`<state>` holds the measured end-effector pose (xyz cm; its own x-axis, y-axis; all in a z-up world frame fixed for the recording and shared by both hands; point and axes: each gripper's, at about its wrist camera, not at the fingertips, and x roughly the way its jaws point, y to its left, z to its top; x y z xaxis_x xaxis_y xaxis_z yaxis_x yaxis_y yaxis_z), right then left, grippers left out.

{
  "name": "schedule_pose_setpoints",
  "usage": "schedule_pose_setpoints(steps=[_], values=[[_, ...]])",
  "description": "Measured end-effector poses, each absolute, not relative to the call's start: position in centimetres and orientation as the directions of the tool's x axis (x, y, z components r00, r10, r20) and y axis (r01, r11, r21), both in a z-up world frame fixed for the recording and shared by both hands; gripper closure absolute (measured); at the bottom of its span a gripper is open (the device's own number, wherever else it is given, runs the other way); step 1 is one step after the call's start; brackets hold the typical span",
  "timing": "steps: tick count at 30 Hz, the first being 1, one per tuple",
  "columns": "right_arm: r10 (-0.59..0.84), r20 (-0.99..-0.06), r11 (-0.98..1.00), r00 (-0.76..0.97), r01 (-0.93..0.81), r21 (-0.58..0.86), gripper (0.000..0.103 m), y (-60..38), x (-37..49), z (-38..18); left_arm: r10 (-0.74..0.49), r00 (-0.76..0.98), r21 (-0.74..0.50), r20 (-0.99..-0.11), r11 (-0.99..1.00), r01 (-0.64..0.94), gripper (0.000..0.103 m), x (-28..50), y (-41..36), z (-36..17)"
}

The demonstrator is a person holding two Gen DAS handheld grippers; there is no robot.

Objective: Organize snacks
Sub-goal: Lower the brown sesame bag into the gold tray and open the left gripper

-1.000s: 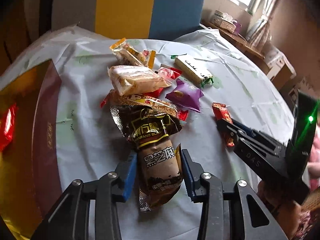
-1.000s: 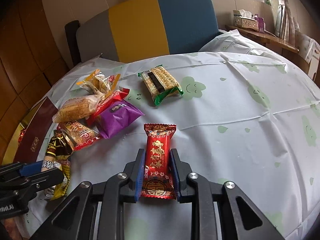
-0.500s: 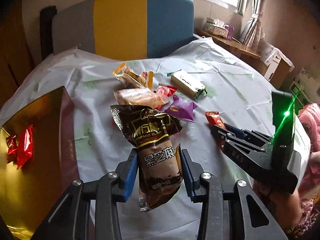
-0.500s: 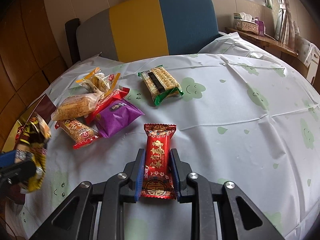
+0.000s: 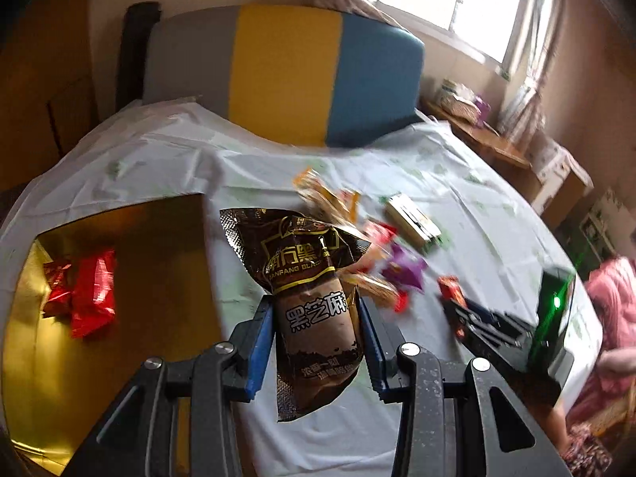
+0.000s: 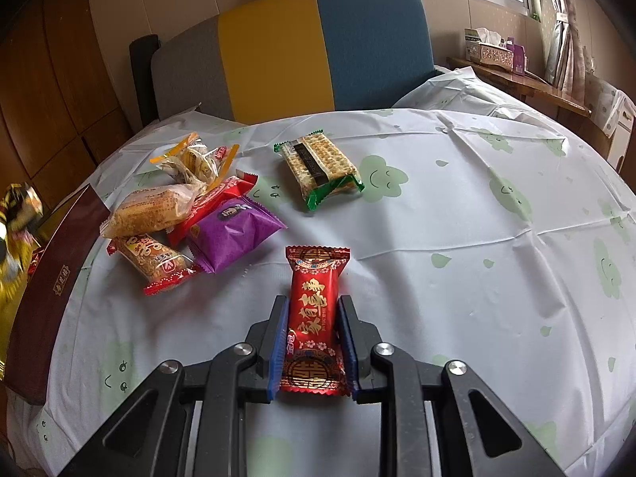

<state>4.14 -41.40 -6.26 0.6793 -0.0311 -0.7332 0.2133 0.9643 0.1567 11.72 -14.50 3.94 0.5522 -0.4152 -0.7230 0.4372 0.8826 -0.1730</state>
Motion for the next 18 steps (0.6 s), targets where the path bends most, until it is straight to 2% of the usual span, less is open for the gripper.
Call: schedule_pose_setpoints(steps=[6,14,18], values=[[-0.027,-0.731,0.963,0.681,0.213,0.163,0.079,-41.5,4.1,-6.2,-0.375,0.557,-0.227,-0.741,0.92,0.318,0.062,16.0,-9.9,3.8],[-0.025,-0.73,0.963,0.683,0.213,0.166,0.078,-41.5,4.1,-6.2,-0.257,0.511,-0.194,-0.821,0.966,0.173,0.062,21.8,-5.3,0.1],[-0.025,-0.73,0.963,0.683,0.213,0.165,0.079,-41.5,4.1,-6.2,-0.222,0.489,-0.165,-0.844,0.974,0.157,0.062,23.5,-4.6,-1.5]])
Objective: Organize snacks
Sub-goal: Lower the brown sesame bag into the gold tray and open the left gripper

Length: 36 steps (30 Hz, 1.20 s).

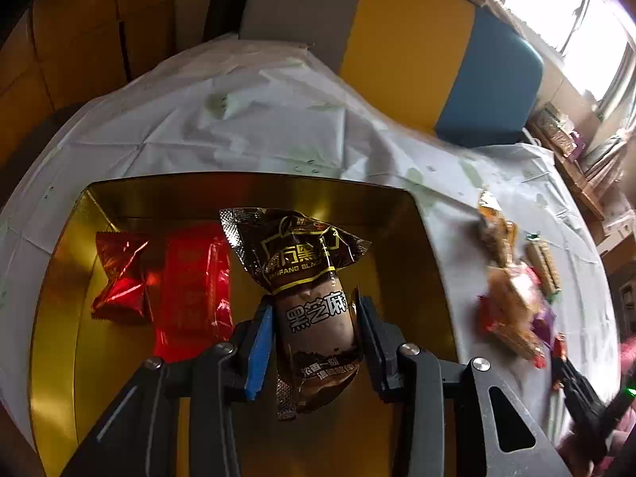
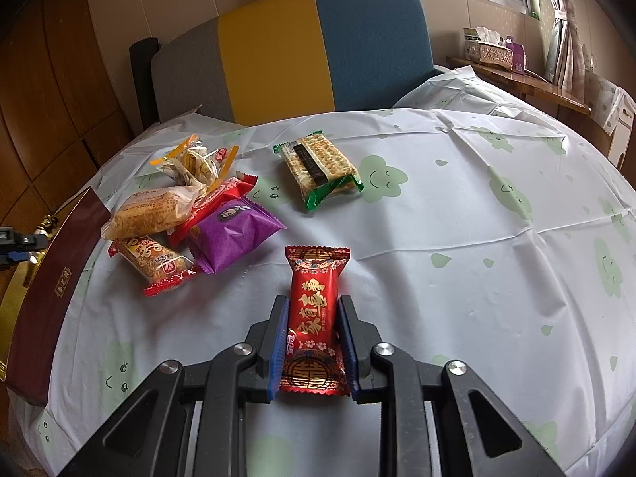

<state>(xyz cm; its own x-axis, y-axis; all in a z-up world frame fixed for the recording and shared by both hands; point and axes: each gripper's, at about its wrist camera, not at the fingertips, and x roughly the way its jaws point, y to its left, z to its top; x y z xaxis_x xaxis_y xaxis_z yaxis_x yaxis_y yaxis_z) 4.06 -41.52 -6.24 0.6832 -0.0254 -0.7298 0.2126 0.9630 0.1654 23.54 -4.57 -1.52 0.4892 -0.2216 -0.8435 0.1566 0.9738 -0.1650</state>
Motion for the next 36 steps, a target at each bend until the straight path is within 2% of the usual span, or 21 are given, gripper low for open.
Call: schedule_pose_setpoints(steps=[12,15,17,21,24,31,36], values=[[-0.033,-0.73,0.964,0.682,0.214,0.156,0.079,-41.5,4.1,-6.2,-0.162,0.484,-0.098,-0.86,0.983,0.155,0.06,27.2,-5.1,-3.5],[-0.036,-0.731,0.965,0.682,0.215,0.153,0.078,-41.4,4.1,-6.2,-0.174,0.487,-0.115,-0.856,0.982,0.148,0.057,27.1,-4.8,-3.6],[-0.037,-0.731,0.965,0.682,0.215,0.152,0.078,-41.4,4.1,-6.2,-0.162,0.489,-0.109,-0.857,0.985,0.134,0.047,27.0,-4.6,-3.6],[-0.037,-0.731,0.965,0.682,0.215,0.151,0.078,-41.4,4.1,-6.2,-0.175,0.487,-0.138,-0.856,0.984,0.112,0.045,26.6,-3.7,-3.7],[-0.04,-0.73,0.965,0.682,0.216,0.149,0.078,-41.3,4.1,-6.3,-0.181,0.481,-0.158,-0.858,0.983,0.09,0.035,26.3,-2.9,-3.5],[-0.076,-0.715,0.964,0.695,0.234,0.125,0.079,-41.2,3.7,-6.0,-0.153,0.516,-0.14,-0.843,0.988,0.064,0.034,24.1,-1.5,-1.9],[-0.099,-0.69,0.967,0.717,0.234,0.105,0.079,-40.9,3.2,-5.5,-0.121,0.55,-0.104,-0.826,0.993,0.061,0.028,21.5,-1.1,-0.9]])
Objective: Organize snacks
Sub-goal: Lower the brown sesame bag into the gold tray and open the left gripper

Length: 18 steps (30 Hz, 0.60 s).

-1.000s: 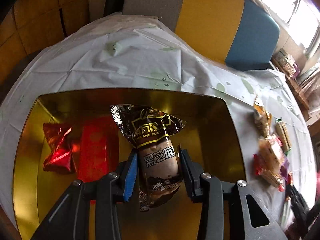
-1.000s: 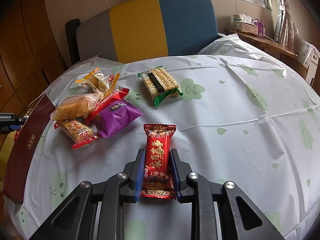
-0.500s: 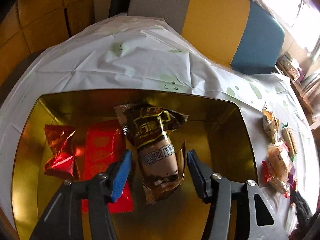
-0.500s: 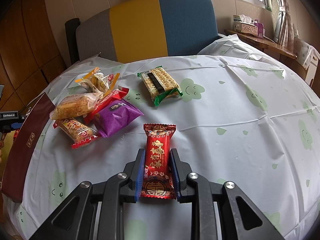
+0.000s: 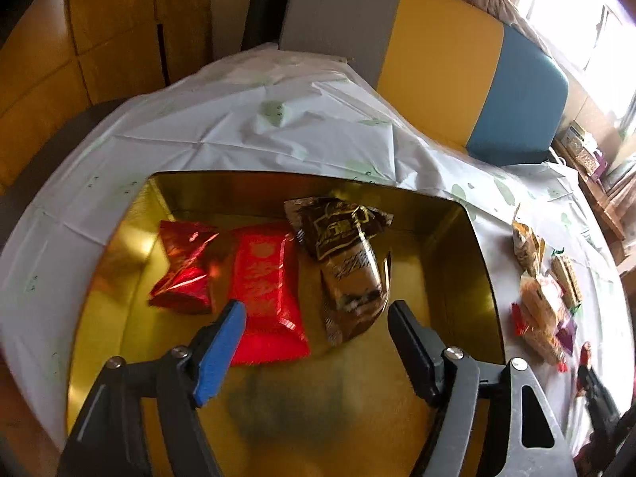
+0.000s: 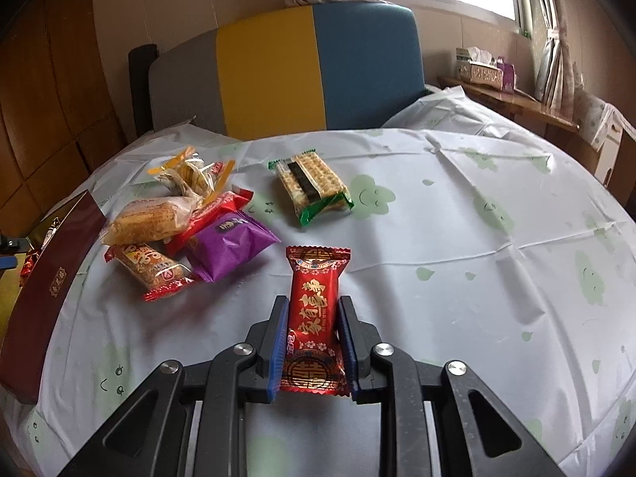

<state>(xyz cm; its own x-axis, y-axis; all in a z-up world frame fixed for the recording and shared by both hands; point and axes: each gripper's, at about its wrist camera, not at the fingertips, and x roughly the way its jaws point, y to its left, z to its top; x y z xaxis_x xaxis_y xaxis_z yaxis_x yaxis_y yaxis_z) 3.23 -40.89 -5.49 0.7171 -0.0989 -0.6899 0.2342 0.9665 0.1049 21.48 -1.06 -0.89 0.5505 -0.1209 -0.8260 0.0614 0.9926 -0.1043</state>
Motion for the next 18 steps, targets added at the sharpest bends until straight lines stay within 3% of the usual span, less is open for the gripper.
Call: schedule_pose_setpoints(steps=[13,18], values=[[-0.156,-0.67,0.974,0.726,0.225,0.016,0.079,-39.3,3.0,-4.1,-0.085,0.554,-0.066,-0.828,0.996,0.054,0.025,16.5,-0.1,-0.3],[-0.088,-0.674,0.985,0.733,0.165,0.051,0.079,-36.6,2.9,-3.1,-0.075,0.571,-0.053,-0.818,0.997,0.055,0.024,15.6,0.4,0.0]])
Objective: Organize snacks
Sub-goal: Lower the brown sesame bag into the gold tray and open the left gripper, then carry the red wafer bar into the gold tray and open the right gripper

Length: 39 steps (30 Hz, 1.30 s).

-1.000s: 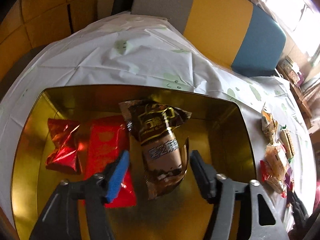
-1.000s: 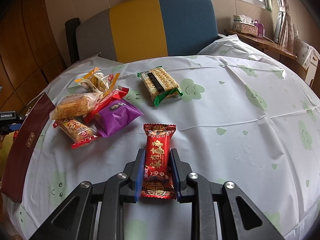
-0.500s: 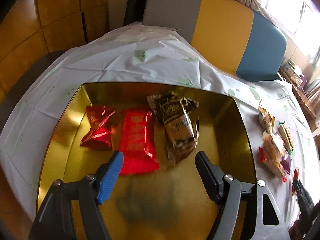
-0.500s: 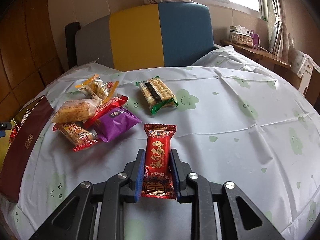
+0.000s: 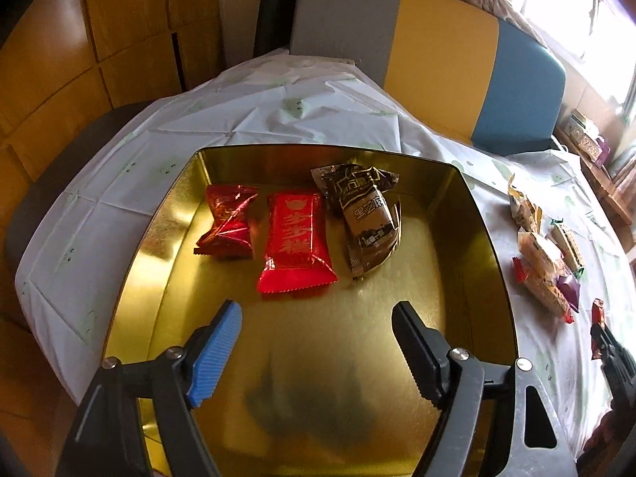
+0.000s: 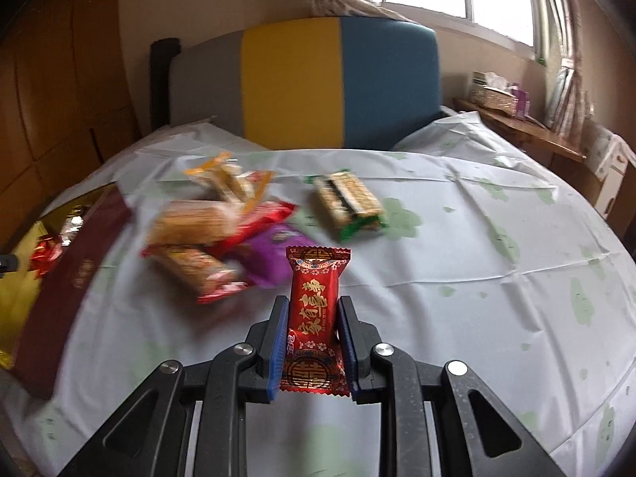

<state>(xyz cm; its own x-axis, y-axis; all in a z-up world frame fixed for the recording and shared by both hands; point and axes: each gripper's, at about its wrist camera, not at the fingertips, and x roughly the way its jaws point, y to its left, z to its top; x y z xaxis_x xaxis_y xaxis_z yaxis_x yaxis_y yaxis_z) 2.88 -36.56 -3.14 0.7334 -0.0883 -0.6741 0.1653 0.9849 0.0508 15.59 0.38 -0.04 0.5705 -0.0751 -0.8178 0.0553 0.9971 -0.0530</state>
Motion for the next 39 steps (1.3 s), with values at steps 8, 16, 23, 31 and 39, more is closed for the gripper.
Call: schedule_pose_setpoints(steps=[8,16,23,31,39], values=[[0.085,-0.672,0.989,0.736,0.02,0.147,0.079,-30.5,3.6,-1.0,-0.068,0.572,-0.049,-0.817,0.998,0.049,0.024,14.8,1.4,-0.3],[0.197,-0.671,0.979,0.715,-0.109,0.172,0.079,-23.7,5.4,0.8,-0.068,0.57,-0.052,-0.819,0.998,0.045,0.023,14.2,2.5,-0.5],[0.262,-0.665,0.965,0.699,-0.199,0.17,0.079,-18.9,7.5,2.1,-0.062,0.603,-0.052,-0.795,0.998,0.035,0.023,13.1,4.0,-0.2],[0.212,-0.714,0.966,0.668,-0.255,0.048,0.079,-14.0,12.0,2.3,-0.061,0.613,-0.059,-0.788,0.998,0.022,0.022,12.5,5.4,0.0],[0.123,-0.775,0.974,0.619,-0.226,-0.026,0.079,-11.9,17.6,0.2,-0.065,0.615,-0.076,-0.785,0.997,0.009,0.022,12.0,6.6,0.0]])
